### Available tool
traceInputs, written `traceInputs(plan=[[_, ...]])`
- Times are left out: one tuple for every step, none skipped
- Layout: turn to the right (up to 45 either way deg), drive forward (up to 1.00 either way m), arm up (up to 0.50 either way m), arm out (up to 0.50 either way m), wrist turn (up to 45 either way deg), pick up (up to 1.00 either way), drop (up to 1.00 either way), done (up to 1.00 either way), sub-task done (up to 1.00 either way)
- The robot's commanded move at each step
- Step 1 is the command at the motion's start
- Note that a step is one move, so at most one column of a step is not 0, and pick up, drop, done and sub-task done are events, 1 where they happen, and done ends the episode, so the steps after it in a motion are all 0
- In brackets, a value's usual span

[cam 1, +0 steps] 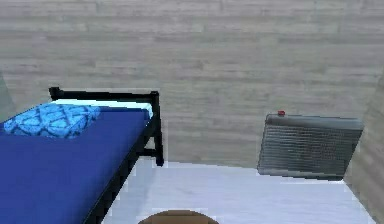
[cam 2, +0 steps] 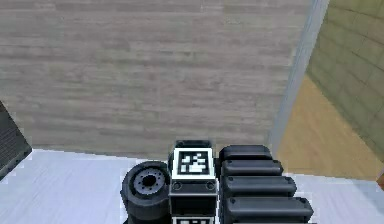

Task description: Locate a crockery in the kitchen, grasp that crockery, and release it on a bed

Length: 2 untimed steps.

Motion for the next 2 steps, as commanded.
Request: traceInputs(plan=[[0.0,0.55,0.0,0.0,0.0,0.0,0.0,0.0,0.0],[27.0,0.0,0.0,0.0,0.0,0.0,0.0,0.0,0.0]])
